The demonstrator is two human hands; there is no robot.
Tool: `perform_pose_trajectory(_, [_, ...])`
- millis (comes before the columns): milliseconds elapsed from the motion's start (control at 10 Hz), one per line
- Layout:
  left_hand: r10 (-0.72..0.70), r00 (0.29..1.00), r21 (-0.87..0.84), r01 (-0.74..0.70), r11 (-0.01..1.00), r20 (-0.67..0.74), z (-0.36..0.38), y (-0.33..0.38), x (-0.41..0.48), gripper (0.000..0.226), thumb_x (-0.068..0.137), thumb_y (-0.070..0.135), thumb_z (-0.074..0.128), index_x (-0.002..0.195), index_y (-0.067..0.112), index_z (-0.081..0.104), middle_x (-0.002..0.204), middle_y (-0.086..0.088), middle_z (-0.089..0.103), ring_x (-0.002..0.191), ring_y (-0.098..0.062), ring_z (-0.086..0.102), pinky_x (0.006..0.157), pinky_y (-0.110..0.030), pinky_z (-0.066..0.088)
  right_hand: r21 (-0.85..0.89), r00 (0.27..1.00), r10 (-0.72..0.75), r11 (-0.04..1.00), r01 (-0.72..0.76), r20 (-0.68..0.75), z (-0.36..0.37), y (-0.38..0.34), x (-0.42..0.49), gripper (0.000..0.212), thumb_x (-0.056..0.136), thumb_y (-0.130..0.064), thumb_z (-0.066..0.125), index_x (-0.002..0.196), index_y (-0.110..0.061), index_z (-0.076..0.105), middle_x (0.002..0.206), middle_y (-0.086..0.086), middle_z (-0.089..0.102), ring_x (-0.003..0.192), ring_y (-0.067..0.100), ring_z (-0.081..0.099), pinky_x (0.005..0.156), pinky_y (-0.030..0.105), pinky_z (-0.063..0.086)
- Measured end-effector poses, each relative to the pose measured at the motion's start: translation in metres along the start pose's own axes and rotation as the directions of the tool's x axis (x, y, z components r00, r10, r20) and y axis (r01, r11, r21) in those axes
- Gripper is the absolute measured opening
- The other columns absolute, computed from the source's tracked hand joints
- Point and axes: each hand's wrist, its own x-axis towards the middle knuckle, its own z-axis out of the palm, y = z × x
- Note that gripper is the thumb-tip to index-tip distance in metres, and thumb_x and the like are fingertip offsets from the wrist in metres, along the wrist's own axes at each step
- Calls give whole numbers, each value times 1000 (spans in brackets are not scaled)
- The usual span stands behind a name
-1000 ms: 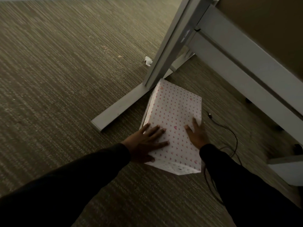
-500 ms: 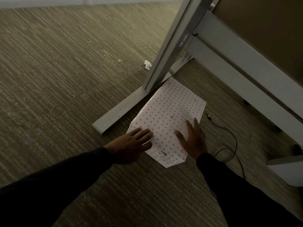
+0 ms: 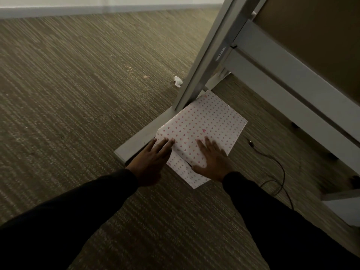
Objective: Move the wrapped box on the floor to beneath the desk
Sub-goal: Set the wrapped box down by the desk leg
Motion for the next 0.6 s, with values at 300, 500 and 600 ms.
perform_pose_trajectory(300, [-60, 995, -1, 60, 998, 74, 2, -9, -7, 85, 97, 45, 50, 162, 8, 10, 169, -20, -14, 157, -36, -7, 123, -53, -8, 9, 988, 109, 994, -111, 108, -21, -3, 40, 111, 84, -64, 66, 159, -38, -12, 170, 2, -19, 157, 36, -8, 123, 63, 9])
perform_pose_trajectory(500, [-51, 990, 14, 49, 999, 132, 5, -15, -17, 88, 97, 48, 50, 162, 7, 8, 170, -20, -8, 157, -36, -4, 126, -55, 0, -11, 974, 177, 984, -177, 144, -32, -19, 38, 111, 87, -58, 67, 160, -30, -12, 171, 9, -15, 156, 40, -2, 123, 61, 17])
perform_pose_trajectory(600, [-59, 984, 25, 55, 998, 170, 7, -18, -24, 87, 98, 48, 48, 162, 6, 8, 171, -19, -7, 158, -35, -4, 126, -55, 0, 0, 987, 149, 989, -149, 65, -27, -37, 30, 106, 91, -54, 63, 160, -24, -12, 171, 15, -9, 156, 42, 3, 123, 60, 19])
